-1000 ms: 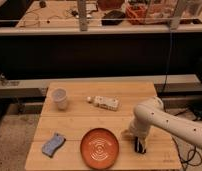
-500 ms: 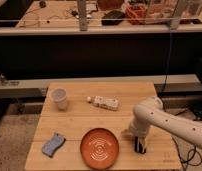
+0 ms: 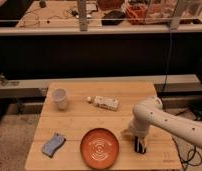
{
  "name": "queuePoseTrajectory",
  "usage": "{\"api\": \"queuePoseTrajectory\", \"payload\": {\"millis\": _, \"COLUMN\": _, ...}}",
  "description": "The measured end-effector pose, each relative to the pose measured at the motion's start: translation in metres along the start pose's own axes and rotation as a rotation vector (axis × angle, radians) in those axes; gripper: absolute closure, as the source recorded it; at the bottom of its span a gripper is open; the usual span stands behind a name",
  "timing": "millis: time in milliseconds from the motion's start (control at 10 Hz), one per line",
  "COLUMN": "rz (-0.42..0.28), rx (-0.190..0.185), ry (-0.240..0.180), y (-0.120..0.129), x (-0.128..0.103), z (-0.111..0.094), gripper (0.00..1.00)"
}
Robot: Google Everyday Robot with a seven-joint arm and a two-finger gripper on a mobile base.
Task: Place the eraser on the white sponge
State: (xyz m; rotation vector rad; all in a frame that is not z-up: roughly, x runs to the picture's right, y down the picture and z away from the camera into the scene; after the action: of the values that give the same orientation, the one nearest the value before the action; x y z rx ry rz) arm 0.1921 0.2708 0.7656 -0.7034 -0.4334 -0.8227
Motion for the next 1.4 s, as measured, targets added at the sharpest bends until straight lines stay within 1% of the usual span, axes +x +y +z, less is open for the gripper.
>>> {"api": "queuePoseTrajectory", "payload": {"millis": 800, "rz": -0.004, "rx": 0.006, "ry": 0.016, "y": -0.003, "x": 0.0016, "z": -0.0007, "gripper": 0.2}}
{"api": "queuePoseTrajectory", "payload": {"millis": 1400, "rz": -0.01, "rx": 0.02, "ry": 0.025, "y": -0.005, "x": 0.0011, "z": -0.0002, "gripper": 0.2}}
